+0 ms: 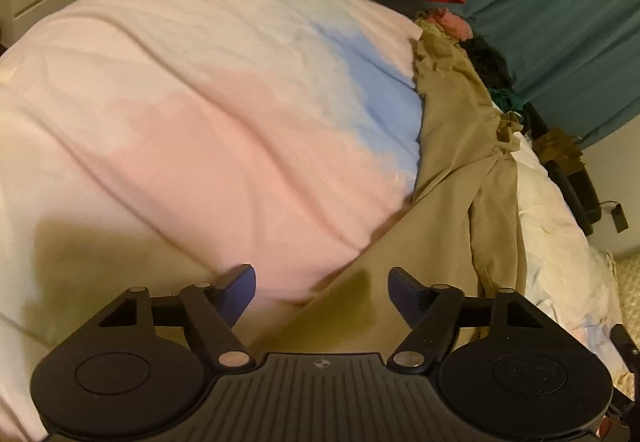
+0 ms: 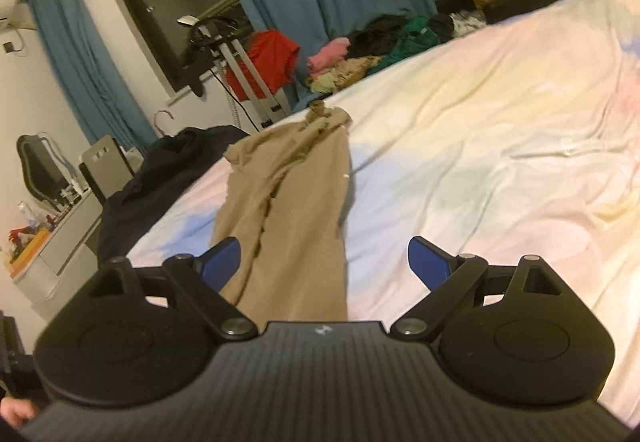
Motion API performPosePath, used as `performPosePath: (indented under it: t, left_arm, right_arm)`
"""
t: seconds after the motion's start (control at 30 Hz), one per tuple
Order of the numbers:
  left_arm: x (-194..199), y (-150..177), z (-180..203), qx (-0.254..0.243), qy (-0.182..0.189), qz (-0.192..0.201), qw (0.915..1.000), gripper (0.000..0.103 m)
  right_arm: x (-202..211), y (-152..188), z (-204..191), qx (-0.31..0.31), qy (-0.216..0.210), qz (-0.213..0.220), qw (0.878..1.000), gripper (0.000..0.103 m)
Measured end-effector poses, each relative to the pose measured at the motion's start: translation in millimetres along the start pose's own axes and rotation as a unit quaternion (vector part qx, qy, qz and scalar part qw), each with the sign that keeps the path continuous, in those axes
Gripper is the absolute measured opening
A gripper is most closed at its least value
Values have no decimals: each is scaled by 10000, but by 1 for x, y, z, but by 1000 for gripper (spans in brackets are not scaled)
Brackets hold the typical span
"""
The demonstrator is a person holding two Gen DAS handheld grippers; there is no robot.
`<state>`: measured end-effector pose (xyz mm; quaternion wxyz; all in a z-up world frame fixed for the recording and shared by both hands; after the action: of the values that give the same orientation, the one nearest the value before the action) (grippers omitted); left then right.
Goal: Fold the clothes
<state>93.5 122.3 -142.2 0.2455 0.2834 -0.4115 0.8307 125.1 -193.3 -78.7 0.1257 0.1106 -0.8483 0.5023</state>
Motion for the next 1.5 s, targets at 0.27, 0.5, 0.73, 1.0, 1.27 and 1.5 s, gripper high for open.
performPosePath:
  t: [0.27,0.5,0.73,1.0,1.27,1.5]
  left_arm:
    - [3,11,5,-86,203,-202,9996,41]
    - [-3,19,10,-475,-49,-365,9982,35]
    - [8,20,21,-1260,-408,-248,9909,3]
    - [97,37,103,-3513,15,1294,9273,2]
    - [79,133,166,-4773,1203,46,8705,12]
    - [64,104,124,-3113,1723,-708,9319,58]
  right_arm:
    - [1,12,7,-50,70,-240,9997,92]
    - [-4,19,9,-126,39,-449,9989,92]
    - [-5,21,9,-140,22,-507,9986,92]
    - [1,12,12,-137,198,-395,9989,92]
    - [11,10,15,101,281,-384,9988,92]
    - [34,34,15,-541,-379,-894,9938,92]
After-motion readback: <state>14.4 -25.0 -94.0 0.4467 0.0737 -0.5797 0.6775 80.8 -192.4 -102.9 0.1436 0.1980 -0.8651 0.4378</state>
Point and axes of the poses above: each gripper's, at about its wrist camera, not at the fingertips, and x roughly against the way its jaws point, z to its right, y to its underside, the point moved 7 cm from there along -x, roughly the way its jaws point, and after that the axes turned 10 degrees about z, right-handed, at the moved point
